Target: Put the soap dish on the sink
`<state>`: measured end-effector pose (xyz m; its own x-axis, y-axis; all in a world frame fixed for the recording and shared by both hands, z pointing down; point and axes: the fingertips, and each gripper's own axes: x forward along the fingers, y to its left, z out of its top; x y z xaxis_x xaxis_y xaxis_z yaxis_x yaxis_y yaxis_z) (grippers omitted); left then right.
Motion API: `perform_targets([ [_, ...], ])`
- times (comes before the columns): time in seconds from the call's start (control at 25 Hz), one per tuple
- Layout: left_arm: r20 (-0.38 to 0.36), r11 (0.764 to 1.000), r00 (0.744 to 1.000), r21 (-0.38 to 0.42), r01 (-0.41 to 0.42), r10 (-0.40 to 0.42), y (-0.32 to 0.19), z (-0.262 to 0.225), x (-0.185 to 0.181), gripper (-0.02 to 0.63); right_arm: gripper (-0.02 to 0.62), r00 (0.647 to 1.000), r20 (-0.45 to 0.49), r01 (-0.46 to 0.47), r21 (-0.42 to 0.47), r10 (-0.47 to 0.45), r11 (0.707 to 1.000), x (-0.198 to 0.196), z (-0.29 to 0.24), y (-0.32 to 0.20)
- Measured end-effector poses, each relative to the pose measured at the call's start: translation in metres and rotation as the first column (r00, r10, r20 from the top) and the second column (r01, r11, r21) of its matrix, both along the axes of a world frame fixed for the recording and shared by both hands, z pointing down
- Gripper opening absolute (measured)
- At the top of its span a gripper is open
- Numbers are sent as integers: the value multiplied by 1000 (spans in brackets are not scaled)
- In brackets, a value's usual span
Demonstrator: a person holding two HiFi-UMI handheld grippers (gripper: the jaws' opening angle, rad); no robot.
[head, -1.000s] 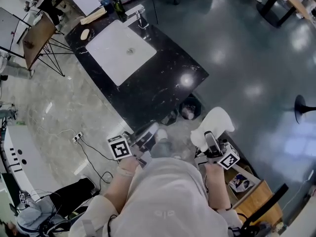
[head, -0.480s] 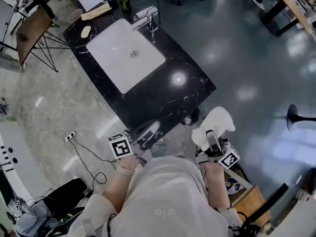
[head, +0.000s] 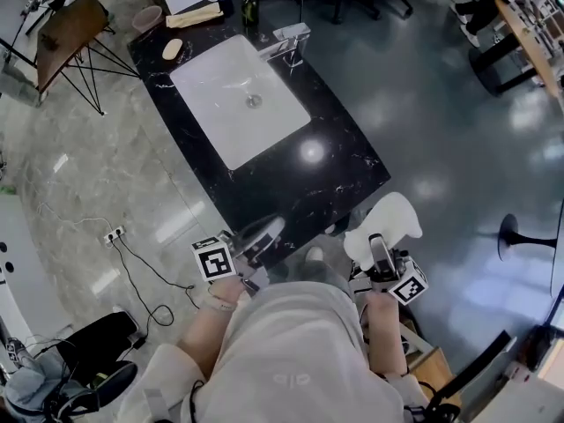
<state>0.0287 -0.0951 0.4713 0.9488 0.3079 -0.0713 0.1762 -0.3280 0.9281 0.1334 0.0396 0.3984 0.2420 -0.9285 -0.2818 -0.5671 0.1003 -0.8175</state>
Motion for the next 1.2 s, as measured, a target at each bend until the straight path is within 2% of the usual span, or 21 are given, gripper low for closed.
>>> perform_targets([
  [0.36,-3,995,995,15,98,-98,-7,-8,-17,9,417,994,-14,112,-24,-112,993,-8,0,-21],
  [0.64,-25,983,984,36,179,-178,-5,-21,-17,9,417,981,-16,194,-46,-195,980,6,8,-31],
  [1.0,-19,955,957,61,290,-289,-3,-29,-15,9,417,962,-105,240,-121,-253,963,46,6,-50],
  [1.2,-7,926,930,82,368,-368,-7,-30,-19,9,417,926,-220,257,-231,-308,938,76,11,-73],
])
